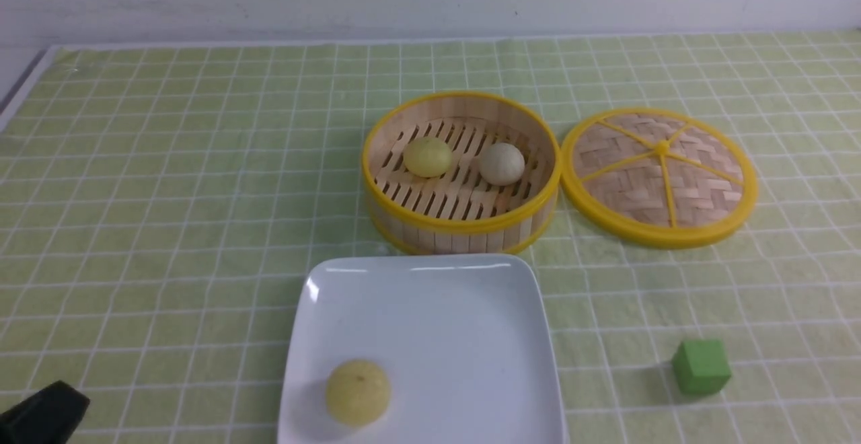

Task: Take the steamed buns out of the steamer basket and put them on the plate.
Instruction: Use the right arm to grab the steamed stuffed bun that is closest to it

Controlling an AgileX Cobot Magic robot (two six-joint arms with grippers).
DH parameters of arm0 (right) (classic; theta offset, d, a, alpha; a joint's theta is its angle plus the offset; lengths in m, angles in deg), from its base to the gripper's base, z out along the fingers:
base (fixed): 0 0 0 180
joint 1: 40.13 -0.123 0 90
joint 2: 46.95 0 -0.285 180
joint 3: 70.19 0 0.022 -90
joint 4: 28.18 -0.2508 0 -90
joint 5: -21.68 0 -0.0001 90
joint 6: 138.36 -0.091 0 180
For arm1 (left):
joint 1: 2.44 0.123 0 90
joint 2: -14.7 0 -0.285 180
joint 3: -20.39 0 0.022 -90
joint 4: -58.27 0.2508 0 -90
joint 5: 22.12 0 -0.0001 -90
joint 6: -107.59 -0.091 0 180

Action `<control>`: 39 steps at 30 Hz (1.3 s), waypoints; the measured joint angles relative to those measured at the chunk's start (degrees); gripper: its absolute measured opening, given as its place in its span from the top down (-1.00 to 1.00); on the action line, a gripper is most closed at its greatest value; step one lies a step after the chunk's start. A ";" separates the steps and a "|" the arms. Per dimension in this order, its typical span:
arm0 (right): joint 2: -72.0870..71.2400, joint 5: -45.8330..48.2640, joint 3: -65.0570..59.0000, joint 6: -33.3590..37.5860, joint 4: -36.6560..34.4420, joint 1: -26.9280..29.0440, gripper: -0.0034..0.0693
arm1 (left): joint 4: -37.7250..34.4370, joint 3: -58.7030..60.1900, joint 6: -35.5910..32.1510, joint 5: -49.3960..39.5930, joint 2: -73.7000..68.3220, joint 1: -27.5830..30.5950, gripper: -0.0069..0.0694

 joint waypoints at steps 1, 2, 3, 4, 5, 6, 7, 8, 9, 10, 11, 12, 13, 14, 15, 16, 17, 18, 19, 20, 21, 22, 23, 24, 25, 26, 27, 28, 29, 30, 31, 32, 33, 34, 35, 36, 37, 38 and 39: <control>3.63 2.86 2.95 1.06 3.28 0.00 0.93 | 0.59 -2.38 -1.53 -3.57 -3.89 0.00 0.81; 6.53 4.28 5.10 1.16 5.11 0.00 0.93 | 0.83 -3.73 -2.87 -5.87 -6.71 0.00 0.81; 10.62 9.98 7.55 1.02 6.84 0.00 0.92 | 1.00 -5.19 -5.06 -8.58 -10.34 0.00 0.81; 14.26 14.81 9.28 0.47 7.72 0.00 0.92 | 1.00 -6.21 -7.14 -10.56 -13.23 0.00 0.81; 15.22 16.12 9.67 0.47 7.86 0.00 0.92 | 1.00 -6.46 -7.71 -11.01 -13.96 0.00 0.81; 22.25 25.28 12.03 -0.21 8.23 0.00 0.91 | 0.82 -8.17 -11.90 -14.04 -18.96 0.00 0.81; 28.40 32.98 13.66 0.41 7.49 0.00 0.90 | 0.44 -9.68 -15.77 -16.19 -23.17 0.00 0.81; 32.34 35.39 14.67 1.91 6.40 0.00 0.90 | -0.34 -10.70 -18.49 -17.32 -25.95 0.00 0.81; 36.07 38.06 15.72 4.26 4.56 0.00 0.90 | -1.07 -11.74 -21.30 -18.38 -28.68 0.00 0.81; 40.52 39.35 17.12 8.28 1.35 0.00 0.90 | -1.91 -13.02 -24.80 -19.05 -32.08 0.00 0.81; 45.44 39.89 18.92 14.25 -3.85 0.00 0.90 | -3.28 -14.56 -29.01 -19.79 -36.05 0.00 0.81; 49.32 39.90 20.48 19.84 -8.98 0.00 0.89 | -4.32 -15.81 -32.33 -20.34 -39.18 0.00 0.81; 50.08 39.90 20.79 20.96 -10.06 0.00 0.89 | -4.32 -16.06 -32.97 -20.44 -39.77 0.00 0.81; 56.69 39.90 23.48 31.05 -19.68 0.00 0.89 | -5.78 -17.84 -37.87 -21.41 -44.24 0.00 0.81; 58.80 39.84 24.37 33.08 -22.67 0.00 0.89 | -6.29 -18.56 -39.13 -21.66 -46.22 0.00 0.81; 62.15 39.62 26.16 38.45 -26.98 -0.27 0.88 | -6.82 -19.37 -40.94 -21.95 -48.76 0.00 0.81; 65.33 39.37 27.41 41.33 -30.48 -0.68 0.88 | -7.07 -19.66 -41.59 -22.14 -49.77 0.00 0.81; 68.97 38.88 29.52 45.20 -33.35 -1.67 0.87 | -7.40 -20.15 -42.65 -22.07 -51.63 0.00 0.81; 70.13 38.80 30.30 45.65 -33.95 -2.13 0.87 | -7.45 -20.15 -42.65 -22.07 -51.85 0.00 0.81; 74.63 38.70 33.97 48.36 -35.25 -4.77 0.83 | -7.65 -20.27 -43.19 -21.76 -53.36 0.00 0.81; 75.69 38.70 34.97 48.52 -35.26 -5.09 0.82 | -7.65 -20.27 -43.19 -21.74 -53.48 0.00 0.81; 79.34 38.70 38.87 48.95 -34.77 -7.54 0.76 | -7.77 -20.27 -43.41 -21.64 -54.18 0.00 0.80; 81.86 38.63 41.93 48.90 -34.04 -9.28 0.70 | -7.83 -20.27 -43.48 -21.64 -54.39 0.00 0.80; 83.33 38.52 44.54 48.60 -33.30 -10.54 0.64 | -7.90 -20.31 -43.48 -21.56 -54.50 0.00 0.79; 85.68 38.36 47.87 47.63 -31.68 -11.94 0.56 | -7.90 -20.33 -43.54 -21.50 -54.50 0.00 0.78; 87.87 38.22 50.49 46.50 -29.64 -12.87 0.50 | -7.90 -20.39 -43.67 -21.37 -54.50 0.00 0.78; 89.46 38.07 52.98 44.78 -27.69 -13.65 0.44 | -7.90 -20.46 -43.67 -21.37 -54.50 0.00 0.77; 91.56 37.68 56.80 42.62 -24.47 -14.70 0.34 | -7.90 -20.46 -43.67 -21.37 -54.50 0.00 0.76; 93.10 37.36 59.13 40.94 -21.82 -15.25 0.28 | -7.90 -20.46 -43.67 -21.42 -54.50 0.00 0.75; 94.52 36.92 60.77 39.73 -19.33 -15.59 0.21 | -7.90 -20.50 -43.67 -21.42 -54.50 0.00 0.74; 95.81 35.99 62.64 38.36 -17.27 -15.98 0.14 | -7.90 -20.56 -43.67 -21.62 -54.50 0.00 0.72; 96.56 35.01 63.68 37.54 -16.37 -16.24 0.09 | -7.90 -20.56 -43.67 -21.89 -54.50 0.00 0.70; 97.06 34.35 64.71 37.10 -15.84 -16.38 0.07 | -7.90 -20.56 -43.67 -22.01 -54.50 0.00 0.69; 99.34 31.12 67.30 35.73 -14.54 -16.73 -0.01 | -7.90 -20.56 -43.67 -22.77 -54.50 0.00 0.64; 100.42 30.03 68.56 35.42 -14.29 -16.94 -0.04 | -7.90 -20.56 -43.67 -23.04 -54.50 0.00 0.62; 101.80 28.02 70.13 34.97 -14.14 -17.14 -0.07 | -7.90 -20.56 -43.67 -23.47 -54.50 0.00 0.57; 103.26 26.54 71.72 34.48 -14.14 -17.28 -0.09 | -7.90 -20.56 -43.67 -23.62 -54.50 0.00 0.53; 104.48 25.83 72.97 34.09 -14.14 -17.41 -0.09 | -7.90 -20.56 -43.67 -23.71 -54.50 0.00 0.49; 105.71 24.87 74.21 33.89 -14.14 -17.46 -0.10 | -7.90 -20.56 -43.67 -23.78 -54.50 0.00 0.44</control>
